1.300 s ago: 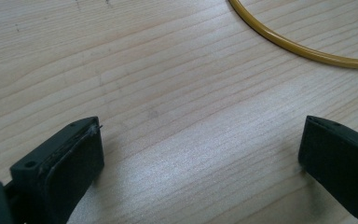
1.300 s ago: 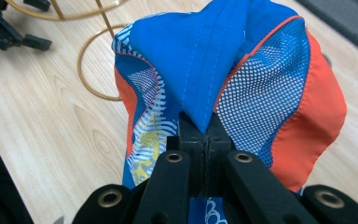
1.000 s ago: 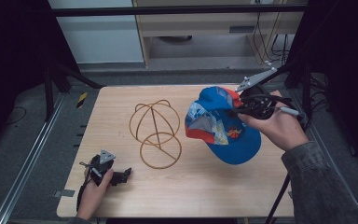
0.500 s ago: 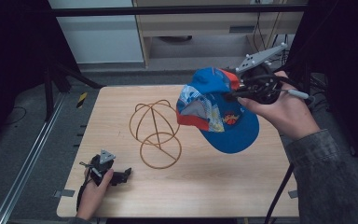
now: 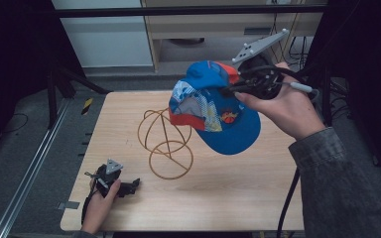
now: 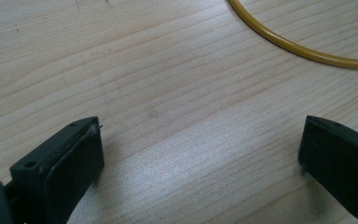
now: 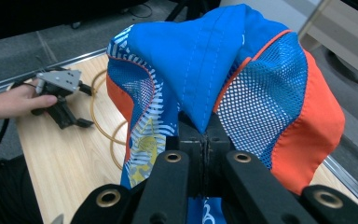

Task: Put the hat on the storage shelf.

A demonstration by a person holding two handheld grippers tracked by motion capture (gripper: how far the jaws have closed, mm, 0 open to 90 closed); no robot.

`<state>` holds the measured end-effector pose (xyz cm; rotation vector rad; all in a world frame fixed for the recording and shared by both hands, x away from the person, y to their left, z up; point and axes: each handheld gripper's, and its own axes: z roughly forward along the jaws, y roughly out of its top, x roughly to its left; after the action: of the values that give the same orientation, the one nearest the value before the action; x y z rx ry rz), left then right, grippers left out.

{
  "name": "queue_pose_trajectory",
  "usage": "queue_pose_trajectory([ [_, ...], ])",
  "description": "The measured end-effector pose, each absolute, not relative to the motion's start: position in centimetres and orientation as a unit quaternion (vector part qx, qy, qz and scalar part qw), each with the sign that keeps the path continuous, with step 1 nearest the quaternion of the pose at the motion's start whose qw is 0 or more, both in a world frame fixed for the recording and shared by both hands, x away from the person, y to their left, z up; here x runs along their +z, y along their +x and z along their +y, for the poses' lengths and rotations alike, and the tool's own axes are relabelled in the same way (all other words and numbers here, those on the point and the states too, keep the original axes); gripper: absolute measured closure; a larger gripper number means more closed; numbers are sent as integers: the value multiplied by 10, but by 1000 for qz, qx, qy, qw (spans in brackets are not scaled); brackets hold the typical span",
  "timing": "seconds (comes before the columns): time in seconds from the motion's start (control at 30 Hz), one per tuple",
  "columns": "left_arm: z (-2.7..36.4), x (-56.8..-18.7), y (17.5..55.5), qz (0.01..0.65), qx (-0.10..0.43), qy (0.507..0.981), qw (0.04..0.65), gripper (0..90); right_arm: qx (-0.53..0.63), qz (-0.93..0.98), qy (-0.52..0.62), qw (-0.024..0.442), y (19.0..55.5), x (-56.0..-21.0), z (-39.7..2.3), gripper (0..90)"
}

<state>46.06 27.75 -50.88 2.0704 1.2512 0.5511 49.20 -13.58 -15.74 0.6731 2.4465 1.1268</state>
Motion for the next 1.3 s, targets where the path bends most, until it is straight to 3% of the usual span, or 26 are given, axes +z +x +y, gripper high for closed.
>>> queue_pose_trajectory([
  [0.27,278,-509,461,476,211,791,323,0,416,864,220,177,498,-155,-102,898],
  [1.3,277,-509,461,477,209,789,325,0,401,880,195,161,520,-164,-32,897],
])
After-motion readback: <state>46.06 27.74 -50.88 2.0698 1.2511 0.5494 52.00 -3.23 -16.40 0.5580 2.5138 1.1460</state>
